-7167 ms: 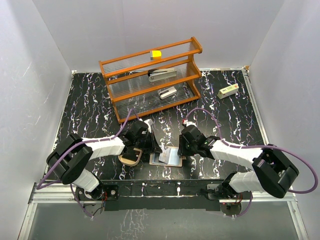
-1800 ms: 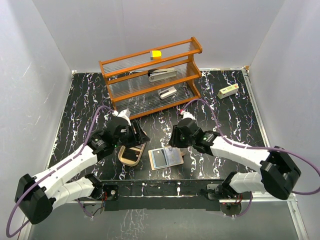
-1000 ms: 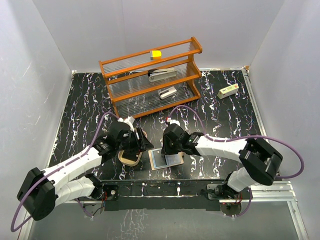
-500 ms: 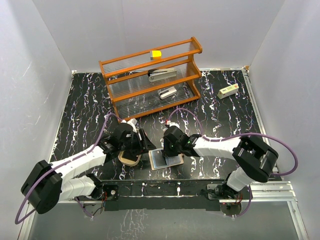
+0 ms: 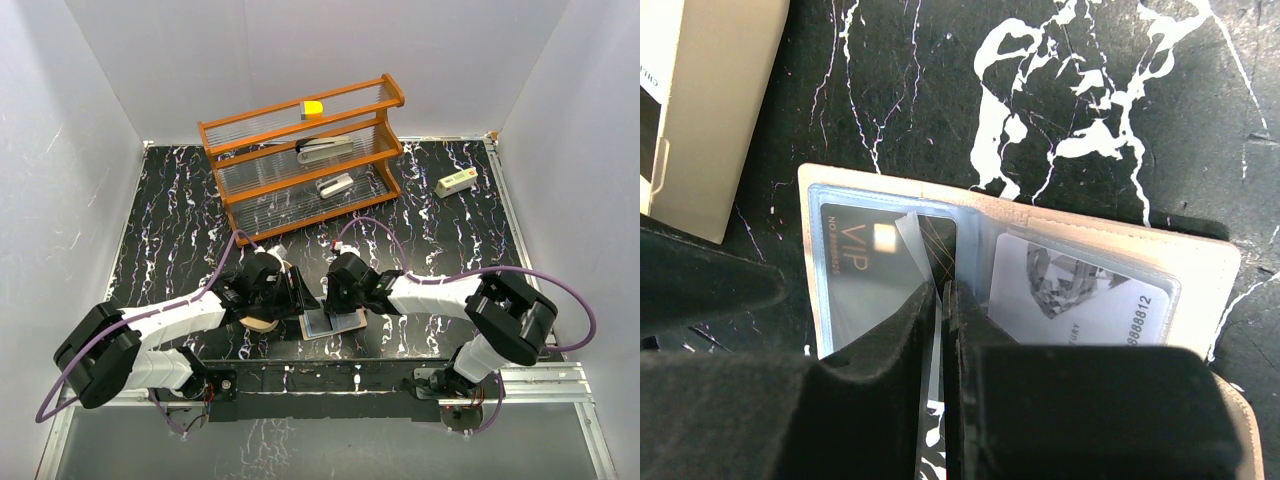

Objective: Put the credit cards into the card holder
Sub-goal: Turn over the card slot in the card holder.

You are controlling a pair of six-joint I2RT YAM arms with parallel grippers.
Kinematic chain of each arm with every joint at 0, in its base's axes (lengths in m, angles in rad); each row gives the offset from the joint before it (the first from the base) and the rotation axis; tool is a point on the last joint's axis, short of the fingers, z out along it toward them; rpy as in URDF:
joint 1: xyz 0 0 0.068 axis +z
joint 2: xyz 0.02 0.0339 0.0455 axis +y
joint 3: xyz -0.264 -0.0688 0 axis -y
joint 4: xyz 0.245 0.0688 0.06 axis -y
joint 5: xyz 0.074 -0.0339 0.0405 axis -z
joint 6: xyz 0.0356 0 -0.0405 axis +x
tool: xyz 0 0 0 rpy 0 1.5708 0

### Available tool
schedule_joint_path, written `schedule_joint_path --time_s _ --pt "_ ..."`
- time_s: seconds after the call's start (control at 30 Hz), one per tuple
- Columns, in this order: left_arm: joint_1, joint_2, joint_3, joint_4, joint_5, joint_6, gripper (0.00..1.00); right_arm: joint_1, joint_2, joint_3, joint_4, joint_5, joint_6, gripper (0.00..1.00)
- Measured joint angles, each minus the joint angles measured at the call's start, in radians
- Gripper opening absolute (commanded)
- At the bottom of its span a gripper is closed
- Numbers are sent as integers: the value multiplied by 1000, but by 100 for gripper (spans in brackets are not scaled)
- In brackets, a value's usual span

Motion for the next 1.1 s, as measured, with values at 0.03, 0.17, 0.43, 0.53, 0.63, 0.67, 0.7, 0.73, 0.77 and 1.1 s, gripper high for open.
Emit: schedule_joint_path --time_s 0.03,0.17,0.43,0.53,0.63,0.67,0.7,0.73,0.77,1.1 --pt "-1 0 0 0 -6 0 54 0 0 -2 2 0 0 7" --pt "-3 1 0 1 -21 -4 55 0 -4 -8 10 1 1 7" --pt "-7 37 0 11 -34 -8 55 0 -10 -19 27 1 4 7" --pt "-10 45 0 12 -38 -9 55 0 -10 -21 28 1 5 7" --pt "-10 50 0 22 -42 -12 55 0 -14 -30 41 1 7 7" --pt "-10 52 0 26 -43 -13 55 0 -16 -33 45 1 8 7" --pt "-10 54 0 30 -43 -14 55 0 -16 -34 47 1 8 7" --pt "-10 55 0 32 -43 -16 55 0 -17 -35 49 1 9 7" --pt "-10 56 0 35 -43 -17 55 0 -18 -37 51 1 10 7" --pt "-12 90 0 60 -43 -28 54 0 -22 -45 60 2 19 7"
